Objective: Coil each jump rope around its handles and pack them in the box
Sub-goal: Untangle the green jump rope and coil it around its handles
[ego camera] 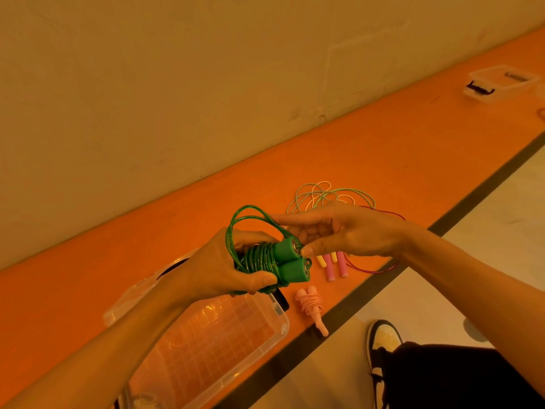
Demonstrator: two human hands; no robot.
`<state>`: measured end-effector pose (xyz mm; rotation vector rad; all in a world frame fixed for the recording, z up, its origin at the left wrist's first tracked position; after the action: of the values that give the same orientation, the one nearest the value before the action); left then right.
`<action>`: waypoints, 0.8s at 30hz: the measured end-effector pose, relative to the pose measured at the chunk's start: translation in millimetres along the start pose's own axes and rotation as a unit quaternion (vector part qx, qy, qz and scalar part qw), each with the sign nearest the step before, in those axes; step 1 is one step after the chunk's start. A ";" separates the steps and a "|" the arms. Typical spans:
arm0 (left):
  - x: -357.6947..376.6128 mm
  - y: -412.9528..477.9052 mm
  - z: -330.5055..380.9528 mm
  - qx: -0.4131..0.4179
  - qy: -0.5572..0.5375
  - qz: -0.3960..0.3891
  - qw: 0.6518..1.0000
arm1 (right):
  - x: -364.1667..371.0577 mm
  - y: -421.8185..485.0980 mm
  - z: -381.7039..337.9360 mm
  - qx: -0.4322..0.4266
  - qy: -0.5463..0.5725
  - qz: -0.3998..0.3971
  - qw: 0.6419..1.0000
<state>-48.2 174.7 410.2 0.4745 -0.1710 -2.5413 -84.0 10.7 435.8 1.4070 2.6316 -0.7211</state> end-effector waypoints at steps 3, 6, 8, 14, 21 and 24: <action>-2.2 -0.4 -1.1 -0.009 0.004 0.005 1.000 | -2.9 0.3 -0.5 -0.004 -0.024 0.016 1.000; -3.1 -2.7 -3.8 -0.020 0.008 0.002 1.000 | -1.9 0.3 -0.6 -0.010 -0.025 0.029 0.999; -3.4 -3.9 -5.5 -0.025 0.010 0.001 1.000 | -0.1 1.0 1.1 -0.009 -0.028 0.033 0.999; -6.5 -3.1 -2.4 -0.020 0.032 0.019 0.999 | 2.3 5.5 1.2 -0.003 -0.014 0.042 0.999; -5.3 -2.9 -3.3 -0.018 0.054 0.018 0.998 | 3.0 3.5 5.3 -0.014 -0.027 0.074 0.997; -5.8 -1.6 -1.8 -0.013 0.065 0.026 0.997 | 1.8 1.8 6.4 -0.018 -0.009 0.085 0.996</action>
<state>-43.7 179.1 409.9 0.6145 -0.1012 -2.4503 -84.6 10.1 429.0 1.5830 2.4592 -0.6602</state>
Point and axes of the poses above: each hand's wrist, its own y-axis towards the middle knuckle, its own x-axis out of the palm, z = x × y, the point moved 6 cm from there along y, towards the middle knuckle, and after that the axes turned 13 degrees about x, right-handed, at the moved point
